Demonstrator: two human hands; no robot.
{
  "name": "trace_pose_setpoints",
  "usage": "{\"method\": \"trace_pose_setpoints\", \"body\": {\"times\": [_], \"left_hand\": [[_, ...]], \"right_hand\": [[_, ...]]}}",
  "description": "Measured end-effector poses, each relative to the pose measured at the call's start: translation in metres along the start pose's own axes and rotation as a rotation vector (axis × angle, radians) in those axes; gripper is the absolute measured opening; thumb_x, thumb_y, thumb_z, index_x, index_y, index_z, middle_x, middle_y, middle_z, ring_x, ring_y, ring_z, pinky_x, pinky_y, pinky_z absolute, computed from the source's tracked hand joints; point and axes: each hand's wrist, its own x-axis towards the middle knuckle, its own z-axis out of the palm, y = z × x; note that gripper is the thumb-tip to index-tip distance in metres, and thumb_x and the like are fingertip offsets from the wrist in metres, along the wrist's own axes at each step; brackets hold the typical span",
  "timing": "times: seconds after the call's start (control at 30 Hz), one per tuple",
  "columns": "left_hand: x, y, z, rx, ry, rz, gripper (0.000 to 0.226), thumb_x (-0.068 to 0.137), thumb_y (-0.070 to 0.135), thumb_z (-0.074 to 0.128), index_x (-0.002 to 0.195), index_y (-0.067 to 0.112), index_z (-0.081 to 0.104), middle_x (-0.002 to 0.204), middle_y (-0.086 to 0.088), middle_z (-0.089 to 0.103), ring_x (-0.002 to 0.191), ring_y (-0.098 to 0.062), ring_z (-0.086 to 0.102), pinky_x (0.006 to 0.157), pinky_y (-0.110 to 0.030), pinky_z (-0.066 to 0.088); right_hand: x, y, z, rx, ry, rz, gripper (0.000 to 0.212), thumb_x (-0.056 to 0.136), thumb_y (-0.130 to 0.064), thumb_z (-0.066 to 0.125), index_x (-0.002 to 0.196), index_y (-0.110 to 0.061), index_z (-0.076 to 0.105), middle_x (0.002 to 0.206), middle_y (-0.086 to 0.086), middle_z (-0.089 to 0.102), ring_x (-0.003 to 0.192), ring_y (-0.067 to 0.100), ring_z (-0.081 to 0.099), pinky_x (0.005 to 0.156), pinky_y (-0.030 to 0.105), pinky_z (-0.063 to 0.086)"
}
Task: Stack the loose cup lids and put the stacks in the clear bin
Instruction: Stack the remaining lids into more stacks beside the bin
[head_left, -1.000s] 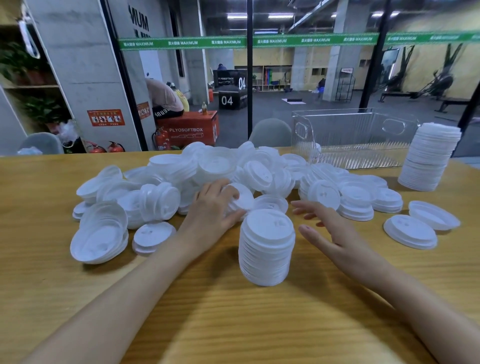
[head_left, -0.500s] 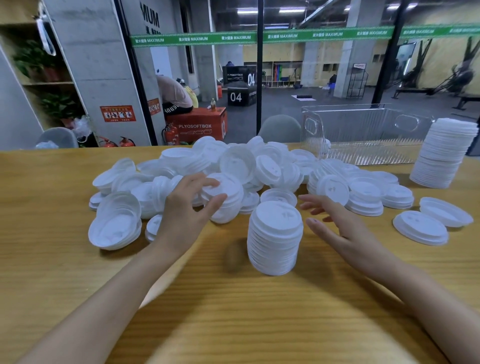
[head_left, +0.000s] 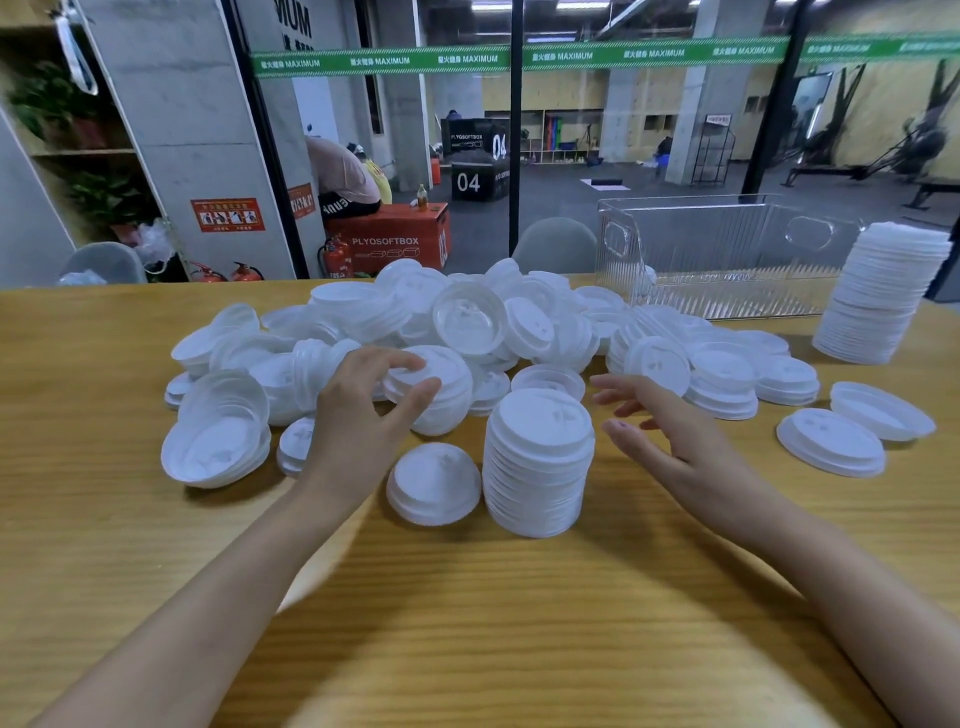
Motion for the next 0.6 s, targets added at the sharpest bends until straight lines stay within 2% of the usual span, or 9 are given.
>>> {"method": "trace_pose_setpoints", "body": {"times": [0.1,0.2,0.23,0.3,0.37,0.4,0.47,0.6], "left_hand": [[-0.003,0.011,-0.003,-0.152,0.025,0.003,0.036,0.085,0.055,0.065,0.106,0.025,0.066,0.116,0.011,0.064,0.114,0.001,0.054,0.092,-0.004,0.034],[-0.008,0.03,0.001,-0.299,-0.081,0.024,0.036,0.082,0.054,0.062,0.107,0.029,0.067,0.115,0.015,0.067,0.116,-0.006,0.058,0.101,-0.03,0.042],[-0.012,0.037,0.005,-0.327,-0.139,0.024,0.033,0.082,0.053,0.063,0.107,0.031,0.067,0.116,0.016,0.067,0.117,-0.007,0.058,0.102,-0.033,0.042],[-0.017,0.046,0.014,-0.325,-0.228,0.039,0.027,0.084,0.049,0.068,0.105,0.032,0.068,0.115,0.018,0.067,0.119,-0.004,0.056,0.103,-0.023,0.038],[-0.021,0.05,0.021,-0.29,-0.265,0.046,0.023,0.085,0.047,0.069,0.103,0.033,0.067,0.115,0.02,0.065,0.121,0.001,0.052,0.098,-0.007,0.033],[-0.022,0.051,0.022,-0.28,-0.274,0.037,0.024,0.083,0.047,0.066,0.103,0.033,0.067,0.116,0.021,0.064,0.123,0.002,0.05,0.096,-0.004,0.031],[-0.024,0.051,0.024,-0.27,-0.292,0.022,0.028,0.079,0.048,0.063,0.102,0.034,0.068,0.118,0.024,0.063,0.124,0.003,0.048,0.096,-0.002,0.03],[-0.026,0.049,0.025,-0.237,-0.322,0.035,0.028,0.079,0.048,0.063,0.103,0.034,0.069,0.122,0.029,0.059,0.123,0.004,0.047,0.091,-0.001,0.031]], "right_hand": [[0.0,-0.001,-0.001,-0.006,0.01,-0.01,0.055,0.087,-0.066,0.039,0.135,-0.041,0.048,0.122,-0.024,0.057,0.118,0.001,0.051,0.097,0.022,0.041],[-0.002,-0.004,-0.001,0.022,0.037,-0.043,0.047,0.091,-0.063,0.037,0.132,-0.043,0.049,0.126,-0.028,0.055,0.122,0.0,0.049,0.097,0.013,0.036],[-0.002,-0.005,-0.001,0.032,0.048,-0.06,0.045,0.093,-0.061,0.036,0.132,-0.043,0.049,0.128,-0.028,0.054,0.124,0.0,0.048,0.096,0.01,0.034],[-0.003,-0.008,-0.002,0.05,0.073,-0.095,0.044,0.095,-0.056,0.034,0.132,-0.038,0.051,0.128,-0.028,0.053,0.126,0.003,0.047,0.096,0.008,0.032],[-0.004,-0.01,-0.003,0.063,0.093,-0.126,0.046,0.097,-0.054,0.033,0.133,-0.033,0.052,0.129,-0.026,0.053,0.127,0.007,0.047,0.098,0.011,0.032],[-0.004,-0.01,-0.003,0.067,0.1,-0.144,0.047,0.098,-0.054,0.032,0.134,-0.032,0.053,0.129,-0.025,0.054,0.127,0.009,0.047,0.099,0.013,0.033],[-0.004,-0.01,-0.003,0.074,0.112,-0.182,0.05,0.1,-0.057,0.03,0.133,-0.029,0.054,0.13,-0.021,0.055,0.127,0.012,0.048,0.101,0.016,0.033],[-0.003,-0.011,-0.002,0.067,0.112,-0.207,0.049,0.1,-0.061,0.029,0.131,-0.032,0.054,0.13,-0.023,0.055,0.126,0.01,0.049,0.101,0.015,0.032]]}}
